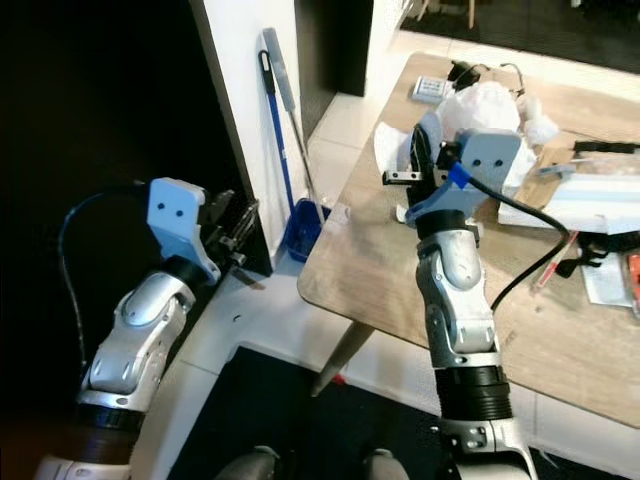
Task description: Picking trash to rubbish bin
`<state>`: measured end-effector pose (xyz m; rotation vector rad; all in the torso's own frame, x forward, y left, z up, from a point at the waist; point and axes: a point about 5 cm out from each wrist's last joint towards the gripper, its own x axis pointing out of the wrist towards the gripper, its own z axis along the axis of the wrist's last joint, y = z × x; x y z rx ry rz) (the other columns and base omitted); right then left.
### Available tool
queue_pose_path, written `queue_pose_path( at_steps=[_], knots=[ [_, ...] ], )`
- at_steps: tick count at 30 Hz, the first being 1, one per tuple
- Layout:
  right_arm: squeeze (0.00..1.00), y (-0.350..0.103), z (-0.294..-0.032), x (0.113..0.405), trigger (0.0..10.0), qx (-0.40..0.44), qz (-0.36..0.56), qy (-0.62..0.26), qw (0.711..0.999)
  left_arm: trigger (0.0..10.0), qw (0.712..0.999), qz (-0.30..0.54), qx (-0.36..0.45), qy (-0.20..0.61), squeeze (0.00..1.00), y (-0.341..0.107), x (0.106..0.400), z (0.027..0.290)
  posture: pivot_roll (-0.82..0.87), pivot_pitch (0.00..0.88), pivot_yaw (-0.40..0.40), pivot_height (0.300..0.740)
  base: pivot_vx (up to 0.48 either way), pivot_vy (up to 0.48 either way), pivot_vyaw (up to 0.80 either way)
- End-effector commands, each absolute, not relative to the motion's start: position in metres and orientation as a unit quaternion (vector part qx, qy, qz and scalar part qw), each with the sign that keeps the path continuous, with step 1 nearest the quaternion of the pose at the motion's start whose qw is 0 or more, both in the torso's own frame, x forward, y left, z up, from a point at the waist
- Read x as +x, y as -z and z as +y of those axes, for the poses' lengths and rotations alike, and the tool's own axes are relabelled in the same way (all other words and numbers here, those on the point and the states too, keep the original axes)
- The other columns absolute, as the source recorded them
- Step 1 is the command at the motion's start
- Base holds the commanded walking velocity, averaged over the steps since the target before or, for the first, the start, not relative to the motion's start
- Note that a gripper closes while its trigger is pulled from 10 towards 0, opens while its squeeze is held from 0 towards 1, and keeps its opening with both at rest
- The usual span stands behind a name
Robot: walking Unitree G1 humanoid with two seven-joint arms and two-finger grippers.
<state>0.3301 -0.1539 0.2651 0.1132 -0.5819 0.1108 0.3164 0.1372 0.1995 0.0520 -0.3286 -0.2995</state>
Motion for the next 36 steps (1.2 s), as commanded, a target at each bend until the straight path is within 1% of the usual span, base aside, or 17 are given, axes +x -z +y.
queue_pose_path(
  at_steps=[1,6,9,12,15,17,21,23,25,28,30,31,35,36],
  knots=[
    [0.0,-0.266,-0.152,0.329,10.0,0.049,-0.285,-0.057,0.955,10.0,0.978,-0.155,0.021,0.136,0.0,-0.193,0.315,0.14,-0.02,0.168,-0.044,0.74,0.0,0.0,0.0],
    [0.0,-0.266,-0.15,0.332,10.0,0.03,-0.282,-0.06,0.957,10.0,0.983,-0.147,0.013,0.109,0.0,-0.19,0.316,0.145,0.0,0.163,-0.045,0.74,0.0,0.0,0.0],
    [0.0,-0.261,-0.149,0.338,10.0,0.005,-0.272,-0.052,0.961,10.0,0.986,-0.137,0.017,0.09,0.0,-0.186,0.317,0.149,0.01,0.152,-0.028,0.74,0.0,0.0,0.0],
    [0.0,-0.249,-0.15,0.341,10.0,-0.029,-0.241,-0.039,0.969,10.0,0.991,-0.115,0.024,0.064,0.0,-0.18,0.317,0.156,0.02,0.137,-0.01,0.74,0.0,0.0,0.0],
    [0.0,-0.246,-0.15,0.339,10.0,-0.046,-0.243,-0.033,0.968,10.0,0.992,-0.111,0.03,0.057,0.0,-0.178,0.317,0.158,0.02,0.122,0.005,0.74,0.0,0.0,0.0],
    [0.0,-0.245,-0.152,0.338,10.0,-0.05,-0.246,-0.027,0.968,10.0,0.992,-0.115,0.019,0.044,0.0,-0.178,0.318,0.161,0.01,0.113,0.017,0.74,0.0,0.0,0.0],
    [0.0,-0.247,-0.157,0.336,10.0,-0.098,-0.261,-0.005,0.96,10.0,0.991,-0.132,0.031,0.011,0.0,-0.185,0.323,0.168,0.02,0.098,0.029,0.74,0.0,0.0,0.0],
    [0.0,-0.247,-0.158,0.335,10.0,-0.13,-0.268,0.008,0.955,10.0,0.991,-0.135,0.024,-0.003,0.0,-0.188,0.326,0.171,0.01,0.095,0.032,0.74,0.0,0.0,0.0],
    [0.0,-0.243,-0.158,0.334,10.0,-0.131,-0.262,0.005,0.956,10.0,0.99,-0.138,0.02,-0.015,0.0,-0.19,0.328,0.175,0.01,0.093,0.032,0.74,0.0,0.0,0.0],
    [0.0,-0.229,-0.162,0.333,10.0,-0.093,-0.233,0.012,0.968,10.0,0.992,-0.124,-0.001,-0.013,0.0,-0.187,0.331,0.172,0.0,0.088,0.025,0.74,0.0,0.0,0.0],
    [0.0,-0.222,-0.164,0.333,10.0,-0.089,-0.22,0.017,0.971,10.0,0.993,-0.118,0.0,-0.005,0.0,-0.185,0.331,0.169,0.0,0.083,0.017,0.74,0.0,0.0,0.0],
    [0.0,-0.21,-0.164,0.333,10.0,-0.08,-0.192,0.011,0.978,10.0,0.993,-0.117,0.028,0.013,0.0,-0.183,0.331,0.162,0.0,0.08,0.005,0.74,0.0,0.0,0.0],
    [0.0,-0.202,-0.163,0.334,10.0,-0.082,-0.173,0.002,0.982,10.0,0.992,-0.115,0.055,0.022,0.0,-0.178,0.33,0.157,0.0,0.08,-0.009,0.74,0.0,0.0,0.0],
    [0.0,-0.198,-0.162,0.332,10.0,-0.104,-0.176,0.004,0.979,10.0,0.994,-0.098,0.037,0.039,0.0,-0.167,0.328,0.151,-0.03,0.037,-0.025,0.74,0.0,0.0,0.0]
  ],
)
